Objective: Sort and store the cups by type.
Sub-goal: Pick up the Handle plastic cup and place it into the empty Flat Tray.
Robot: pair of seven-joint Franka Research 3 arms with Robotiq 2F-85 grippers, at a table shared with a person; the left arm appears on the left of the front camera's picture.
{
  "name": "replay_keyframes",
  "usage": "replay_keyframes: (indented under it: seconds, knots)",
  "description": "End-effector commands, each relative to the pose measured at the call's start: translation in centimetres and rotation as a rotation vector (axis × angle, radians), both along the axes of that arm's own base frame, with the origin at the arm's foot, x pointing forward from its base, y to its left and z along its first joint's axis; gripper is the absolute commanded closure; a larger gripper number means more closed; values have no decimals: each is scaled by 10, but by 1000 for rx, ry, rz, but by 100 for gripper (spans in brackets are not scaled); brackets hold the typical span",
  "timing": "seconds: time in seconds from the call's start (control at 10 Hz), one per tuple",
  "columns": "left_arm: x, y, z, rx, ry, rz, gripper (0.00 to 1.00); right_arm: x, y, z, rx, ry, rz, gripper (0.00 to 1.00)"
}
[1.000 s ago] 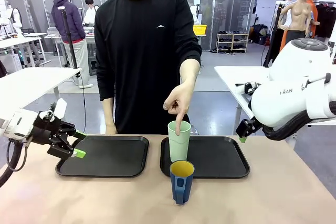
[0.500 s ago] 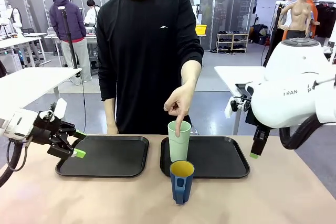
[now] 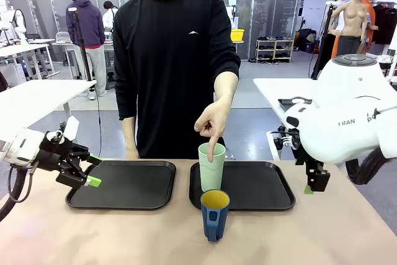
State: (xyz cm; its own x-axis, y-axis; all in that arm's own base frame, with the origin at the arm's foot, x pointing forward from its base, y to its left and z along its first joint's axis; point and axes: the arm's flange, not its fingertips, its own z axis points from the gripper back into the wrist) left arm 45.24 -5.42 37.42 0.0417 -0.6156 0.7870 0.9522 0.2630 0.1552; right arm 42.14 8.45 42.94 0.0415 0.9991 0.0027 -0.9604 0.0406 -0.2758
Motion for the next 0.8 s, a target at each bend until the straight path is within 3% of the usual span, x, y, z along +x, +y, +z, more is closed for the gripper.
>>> replay_keyframes:
  seconds: [0.0,0.1,0.2,0.6,0.7]
  knots:
    - [0,-1,-1,-19,-26,1,0,1,-9,4,37,34,36,0]
    - [0,-1,-1,-19,-26,1,0,2,-12,8,27,20,-37,0]
    - [0,-1,-1,-19,-26,1,0,0,-2,-1,8,11,19,0]
    - [0,-1,-1,-19,-26,1,0,0,-3,0,10,16,12,0]
    - [0,-1,-1,-19,-26,1,0,2,-3,-11,87,33,60,0]
